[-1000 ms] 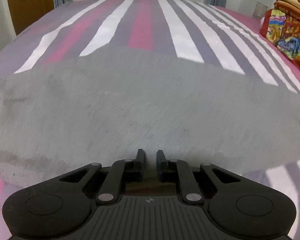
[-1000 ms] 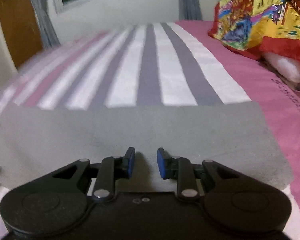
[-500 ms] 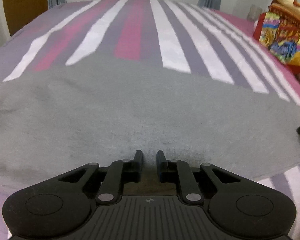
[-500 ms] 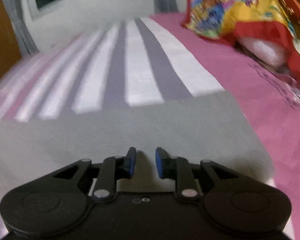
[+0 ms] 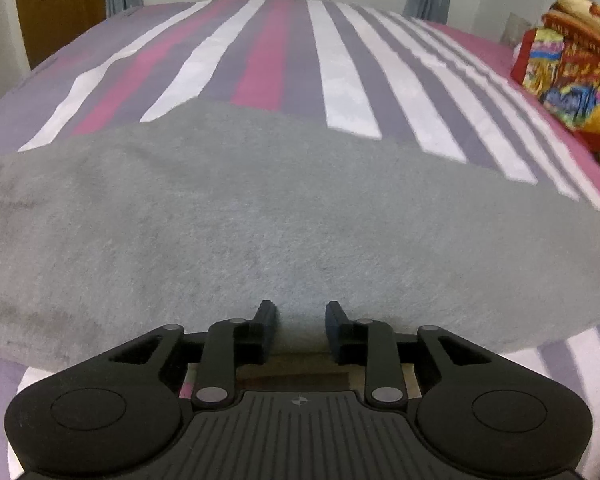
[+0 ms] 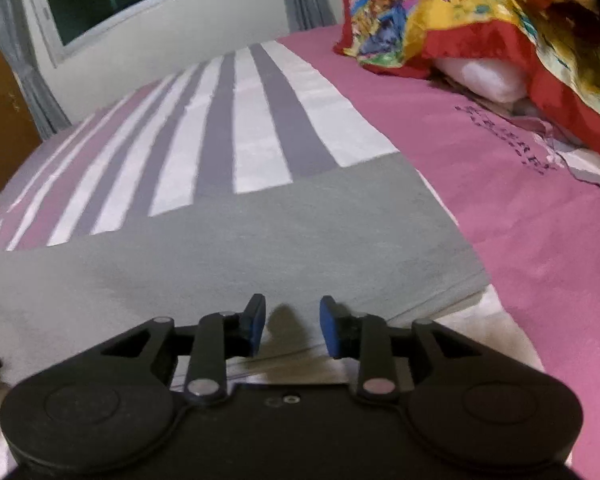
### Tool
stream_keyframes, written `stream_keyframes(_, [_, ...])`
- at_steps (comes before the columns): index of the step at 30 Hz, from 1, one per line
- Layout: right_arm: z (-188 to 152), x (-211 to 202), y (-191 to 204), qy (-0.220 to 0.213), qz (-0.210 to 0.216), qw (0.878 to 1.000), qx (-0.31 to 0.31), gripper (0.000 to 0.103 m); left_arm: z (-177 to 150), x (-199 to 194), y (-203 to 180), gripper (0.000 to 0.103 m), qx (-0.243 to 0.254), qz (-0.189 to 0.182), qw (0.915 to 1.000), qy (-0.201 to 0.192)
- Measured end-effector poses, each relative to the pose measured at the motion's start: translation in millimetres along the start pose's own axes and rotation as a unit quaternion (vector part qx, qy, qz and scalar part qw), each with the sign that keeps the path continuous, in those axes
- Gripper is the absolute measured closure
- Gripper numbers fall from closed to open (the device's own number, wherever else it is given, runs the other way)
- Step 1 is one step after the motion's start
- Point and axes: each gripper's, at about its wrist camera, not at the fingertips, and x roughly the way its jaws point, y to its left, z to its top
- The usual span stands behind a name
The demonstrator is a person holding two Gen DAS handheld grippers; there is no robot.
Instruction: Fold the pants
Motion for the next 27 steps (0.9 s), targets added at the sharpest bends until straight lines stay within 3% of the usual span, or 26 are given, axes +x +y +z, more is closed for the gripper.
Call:
stream_keyframes(6, [6, 15, 53, 0.005, 0.039, 0.998, -0.05, 0.074, 11, 11, -21, 0.074, 0.015, -0.008, 0.9999, -0.001])
stream_keyframes(10, [-3, 33, 76, 0.029, 0.031, 0.995, -0.086, 0.075, -5, 16, -25, 0.073, 0.037, 0.003, 0.9993, -0.001])
stream_keyframes(15, [-7, 37, 71, 0.041, 0.028, 0.995, -0.081, 0.075, -8, 10, -24, 0.073, 0.046, 0.003, 0.9989, -0.001])
stream_keyframes(21, [-5, 7, 56, 0.011, 0.035, 0.998, -0.051, 0.073, 4, -1, -31, 0.073, 0.028, -0.011, 0.9995, -0.01])
stream_keyframes(27, [-4, 2, 18, 0.022, 0.02, 0.999, 0.021, 0.073, 15, 1, -55, 0.073, 0.039, -0.03, 0.9987, -0.011])
